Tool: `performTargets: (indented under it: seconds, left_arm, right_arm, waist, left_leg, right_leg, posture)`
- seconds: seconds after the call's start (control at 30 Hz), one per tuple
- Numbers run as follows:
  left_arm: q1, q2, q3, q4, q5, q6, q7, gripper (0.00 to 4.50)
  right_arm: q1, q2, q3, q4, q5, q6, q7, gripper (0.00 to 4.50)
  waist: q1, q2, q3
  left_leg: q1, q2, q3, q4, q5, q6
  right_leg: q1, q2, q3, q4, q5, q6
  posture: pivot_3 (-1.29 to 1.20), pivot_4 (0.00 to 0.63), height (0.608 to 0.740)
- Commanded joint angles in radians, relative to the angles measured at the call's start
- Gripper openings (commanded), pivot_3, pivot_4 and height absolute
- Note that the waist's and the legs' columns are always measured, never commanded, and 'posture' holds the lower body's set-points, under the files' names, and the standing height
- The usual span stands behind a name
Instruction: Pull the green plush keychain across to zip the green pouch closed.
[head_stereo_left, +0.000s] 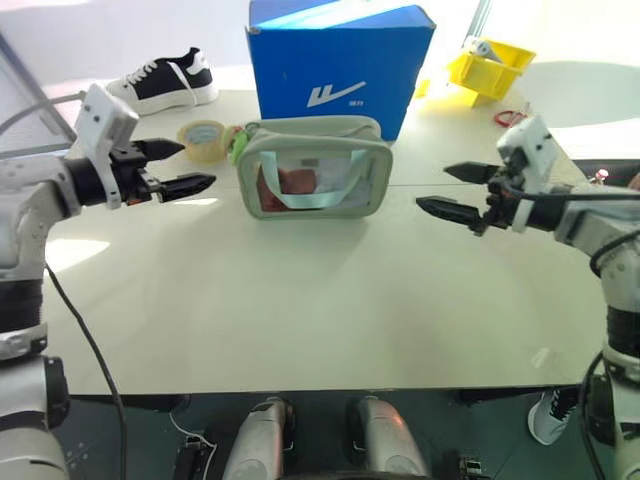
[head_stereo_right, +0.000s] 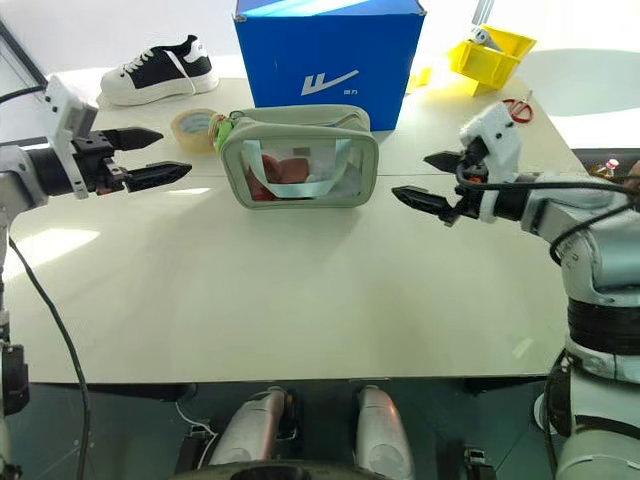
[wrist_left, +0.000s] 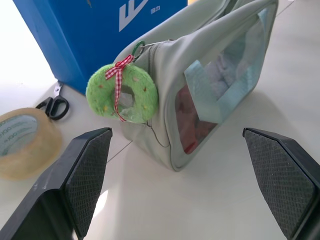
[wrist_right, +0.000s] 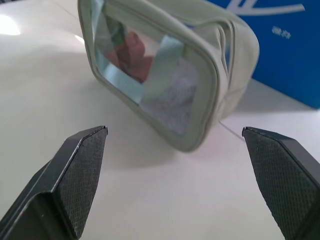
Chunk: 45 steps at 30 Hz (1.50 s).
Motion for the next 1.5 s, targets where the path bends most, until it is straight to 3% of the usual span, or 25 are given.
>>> performTargets:
  seconds: [0.03, 0.3, 0.4, 0.5, 0.73, 0.83, 0.97, 1.27, 1.5]
  left_arm:
    - [0.002, -0.024, 0.017, -0.051, -0.006, 0.006, 0.049, 4.46]
    - [0.109, -0.064, 0.084, -0.257, -0.088, 0.126, 0.144, 4.46]
    - [0.128, -0.057, 0.109, -0.29, -0.105, 0.153, 0.171, 4.46]
    - [0.137, -0.045, 0.136, -0.279, -0.109, 0.159, 0.192, 4.5]
    - [0.136, -0.04, 0.129, -0.252, -0.104, 0.14, 0.197, 4.5]
    - [0.12, -0.033, 0.118, -0.212, -0.093, 0.121, 0.187, 4.5]
    - [0.098, -0.035, 0.091, -0.18, -0.085, 0.102, 0.175, 4.5]
    - [0.05, -0.072, 0.02, -0.141, -0.076, 0.066, 0.153, 4.5]
    - [-0.042, -0.223, -0.087, 0.03, -0.01, -0.051, 0.133, 4.5]
  right_arm:
    - [-0.117, 0.049, 0.086, 0.181, -0.096, -0.151, 0.006, 4.5]
    - [-0.383, 0.22, 0.185, 0.674, -0.255, -0.429, -0.014, 4.5]
    - [-0.42, 0.253, 0.184, 0.755, -0.27, -0.474, 0.014, 4.5]
    - [-0.409, 0.253, 0.174, 0.737, -0.254, -0.453, 0.076, 3.59]
    - [-0.273, 0.174, 0.137, 0.447, -0.177, -0.268, 0.17, 0.03]
    - [-0.171, 0.074, 0.095, 0.226, -0.09, -0.118, 0.218, 0.03]
    - [-0.086, -0.014, 0.098, 0.135, -0.083, -0.092, 0.234, 0.03]
    - [-0.096, -0.041, 0.181, 0.356, -0.262, -0.313, 0.174, 0.03]
    - [-0.112, 0.001, 0.182, 0.343, -0.245, -0.3, 0.184, 0.03]
  waist:
    - [0.0, 0.0, 0.0]
    - [-0.003, 0.0, 0.0]
    - [0.002, 0.0, 0.0]
    - [0.006, 0.0, 0.0]
    - [0.005, 0.0, 0.0]
    - [0.011, 0.0, 0.0]
    - [0.007, 0.0, 0.0]
    - [0.007, 0.0, 0.0]
    - [0.008, -0.001, 0.0]
  left_leg:
    - [0.0, 0.0, 0.0, 0.0, 0.0, 0.0]
    - [-0.002, 0.0, 0.002, 0.0, 0.001, 0.0]
    - [-0.002, 0.0, 0.002, 0.0, 0.002, -0.001]
    - [-0.002, 0.0, 0.001, 0.001, 0.002, 0.0]
    - [-0.001, -0.001, 0.001, 0.003, 0.001, 0.003]
    - [-0.002, -0.001, 0.0, 0.003, 0.001, 0.003]
    - [-0.002, -0.001, 0.0, 0.003, 0.001, 0.004]
    - [-0.001, -0.001, 0.0, 0.003, 0.001, 0.003]
    - [-0.001, -0.001, 0.0, 0.006, 0.002, 0.004]
  right_leg:
    - [0.0, 0.0, 0.0, 0.0, 0.0, 0.0]
    - [-0.001, 0.001, 0.0, 0.0, 0.002, 0.004]
    - [-0.001, 0.001, -0.001, 0.001, 0.003, 0.005]
    - [0.0, 0.002, -0.003, 0.001, 0.003, 0.005]
    - [0.002, 0.002, -0.003, 0.001, 0.006, 0.011]
    - [0.002, 0.001, -0.004, 0.001, 0.006, 0.011]
    - [0.002, 0.0, -0.004, 0.0, 0.006, 0.011]
    - [0.003, 0.0, -0.003, 0.0, 0.004, 0.007]
    - [0.005, 0.0, -0.004, 0.0, 0.004, 0.007]
  posture:
    - [0.0, 0.15, 0.74]
    - [0.0, 0.15, 0.74]
    - [0.0, 0.15, 0.74]
    - [0.0, 0.15, 0.74]
    - [0.0, 0.15, 0.74]
    - [0.0, 0.15, 0.74]
    - [0.0, 0.15, 0.74]
    - [0.0, 0.15, 0.74]
    - [0.0, 0.15, 0.74]
